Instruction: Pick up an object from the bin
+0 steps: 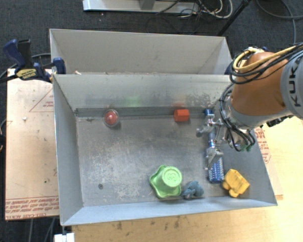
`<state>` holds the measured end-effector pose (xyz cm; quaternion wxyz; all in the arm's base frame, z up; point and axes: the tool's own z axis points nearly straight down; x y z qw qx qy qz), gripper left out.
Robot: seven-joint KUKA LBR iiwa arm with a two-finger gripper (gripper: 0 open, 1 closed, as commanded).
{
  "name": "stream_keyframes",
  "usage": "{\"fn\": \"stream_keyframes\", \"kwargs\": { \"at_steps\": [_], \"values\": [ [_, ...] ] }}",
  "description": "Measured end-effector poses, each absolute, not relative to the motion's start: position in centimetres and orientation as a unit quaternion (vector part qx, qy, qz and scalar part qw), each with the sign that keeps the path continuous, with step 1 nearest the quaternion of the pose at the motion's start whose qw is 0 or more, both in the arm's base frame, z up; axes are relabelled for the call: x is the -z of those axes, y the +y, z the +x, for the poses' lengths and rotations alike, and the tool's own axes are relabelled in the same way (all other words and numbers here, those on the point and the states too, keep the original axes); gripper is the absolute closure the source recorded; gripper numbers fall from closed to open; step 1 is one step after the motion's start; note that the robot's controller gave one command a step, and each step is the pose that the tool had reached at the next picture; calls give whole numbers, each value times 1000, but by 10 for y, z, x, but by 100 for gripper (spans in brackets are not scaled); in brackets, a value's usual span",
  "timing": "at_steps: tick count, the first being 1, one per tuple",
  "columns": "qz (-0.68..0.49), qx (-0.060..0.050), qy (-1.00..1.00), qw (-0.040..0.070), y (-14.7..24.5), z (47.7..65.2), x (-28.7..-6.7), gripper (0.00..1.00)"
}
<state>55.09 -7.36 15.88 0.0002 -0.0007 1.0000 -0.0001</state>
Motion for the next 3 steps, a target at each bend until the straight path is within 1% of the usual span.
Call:
{"fn": "stream_keyframes", "kwargs": {
  "at_steps": [1, 2, 3],
  "values": [
    [-95, 1, 996, 1, -156, 543, -151, 0],
    [-275, -1, 961, 3, -143, 524, -93, 0],
    [-377, 0, 926, 2, -140, 531, -106, 0]
  ]
}}
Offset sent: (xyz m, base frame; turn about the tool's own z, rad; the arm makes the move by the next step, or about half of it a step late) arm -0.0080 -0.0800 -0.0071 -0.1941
